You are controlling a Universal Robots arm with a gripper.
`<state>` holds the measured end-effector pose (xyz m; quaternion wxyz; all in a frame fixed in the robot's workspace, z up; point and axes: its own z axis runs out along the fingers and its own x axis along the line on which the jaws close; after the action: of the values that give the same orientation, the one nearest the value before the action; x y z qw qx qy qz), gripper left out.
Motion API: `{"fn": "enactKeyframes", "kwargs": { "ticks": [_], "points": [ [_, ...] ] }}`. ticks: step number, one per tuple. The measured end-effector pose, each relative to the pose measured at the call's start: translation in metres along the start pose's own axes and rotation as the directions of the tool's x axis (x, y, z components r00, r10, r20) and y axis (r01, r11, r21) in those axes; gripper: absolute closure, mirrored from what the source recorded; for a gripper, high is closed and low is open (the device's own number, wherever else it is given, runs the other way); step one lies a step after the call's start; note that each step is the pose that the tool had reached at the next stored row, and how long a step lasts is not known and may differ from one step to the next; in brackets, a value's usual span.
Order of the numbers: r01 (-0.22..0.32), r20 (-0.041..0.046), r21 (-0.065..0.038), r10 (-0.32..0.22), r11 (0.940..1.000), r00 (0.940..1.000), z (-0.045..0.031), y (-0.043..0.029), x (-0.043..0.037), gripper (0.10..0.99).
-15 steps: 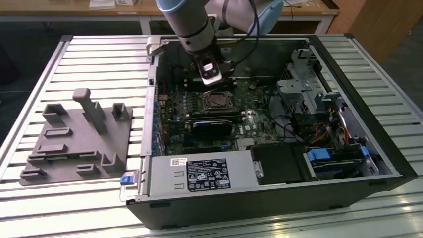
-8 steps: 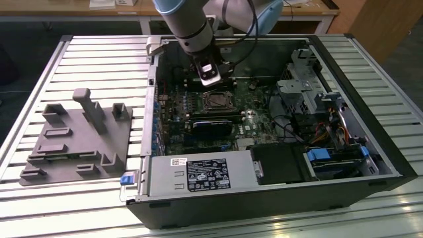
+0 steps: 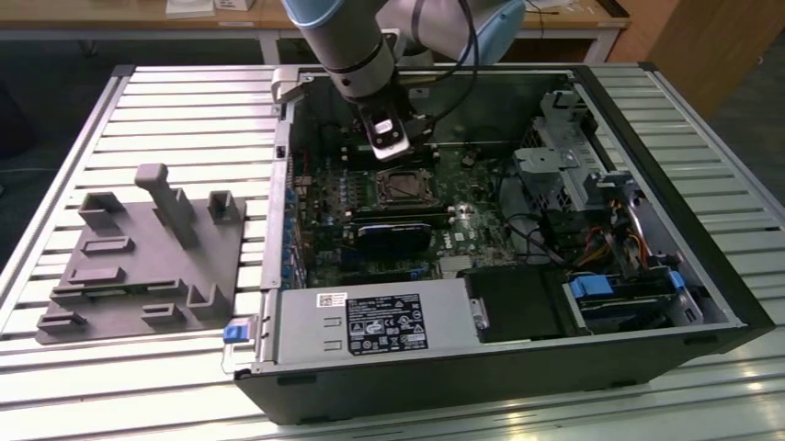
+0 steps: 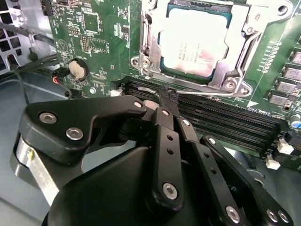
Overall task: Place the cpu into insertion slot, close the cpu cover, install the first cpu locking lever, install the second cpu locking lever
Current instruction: 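Install the first cpu locking lever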
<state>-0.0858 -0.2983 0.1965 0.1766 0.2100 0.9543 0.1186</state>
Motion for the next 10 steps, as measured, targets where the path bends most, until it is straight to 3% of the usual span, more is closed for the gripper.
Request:
{"fn": "enactKeyframes", "kwargs": {
  "ticks": [5,10],
  "points": [
    [0.002,0.0007,-0.001,-0.002,1.0,1.0,0.0008,0.0008,0.0008,0.98],
    [0.028,-0.0053,-0.005,-0.028,0.9996,0.9996,0.0019,0.0009,0.0013,0.98]
  ]
}}
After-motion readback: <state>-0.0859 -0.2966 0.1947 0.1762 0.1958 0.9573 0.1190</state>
